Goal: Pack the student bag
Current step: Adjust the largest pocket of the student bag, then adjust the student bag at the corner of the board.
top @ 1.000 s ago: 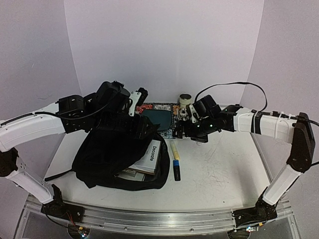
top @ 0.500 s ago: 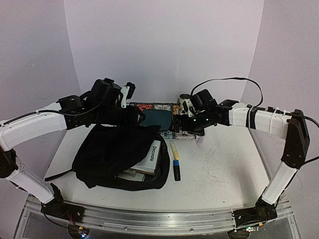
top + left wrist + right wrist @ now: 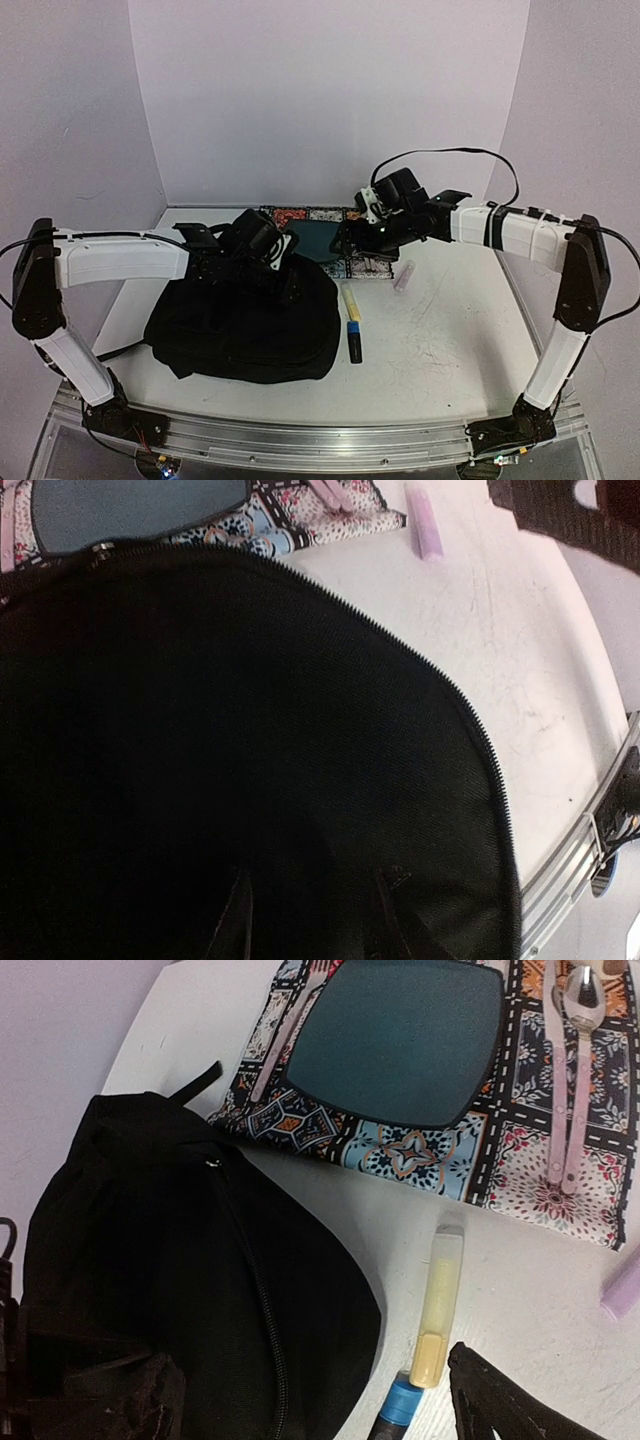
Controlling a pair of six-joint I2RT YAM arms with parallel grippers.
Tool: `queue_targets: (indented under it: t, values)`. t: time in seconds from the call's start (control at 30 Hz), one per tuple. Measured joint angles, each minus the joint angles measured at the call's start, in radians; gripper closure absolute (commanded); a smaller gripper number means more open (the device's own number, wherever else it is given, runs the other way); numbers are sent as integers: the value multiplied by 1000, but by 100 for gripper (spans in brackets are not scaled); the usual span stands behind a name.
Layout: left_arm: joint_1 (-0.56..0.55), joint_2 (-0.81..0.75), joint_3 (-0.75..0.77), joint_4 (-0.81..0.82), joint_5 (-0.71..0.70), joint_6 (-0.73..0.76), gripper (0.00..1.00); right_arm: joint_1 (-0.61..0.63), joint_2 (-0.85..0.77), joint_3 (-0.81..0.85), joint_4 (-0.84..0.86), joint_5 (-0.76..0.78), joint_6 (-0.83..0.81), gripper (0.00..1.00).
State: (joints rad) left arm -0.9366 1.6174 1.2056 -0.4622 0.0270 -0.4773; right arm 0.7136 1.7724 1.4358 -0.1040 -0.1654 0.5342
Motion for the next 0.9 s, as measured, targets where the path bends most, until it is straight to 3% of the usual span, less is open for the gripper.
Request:
queue_targets:
  t: [0.3, 0.6, 0.9]
  values:
    - [-8, -20, -19, -1, -9, -26, 51, 0, 146, 66, 1, -99, -33, 19]
    - [19, -121, -19, -28, -86, -44, 46, 1, 218, 66, 24, -163, -52, 52]
    - [114, -139, -17, -96, -163, -48, 44, 44, 206, -23, 91, -190, -43, 74]
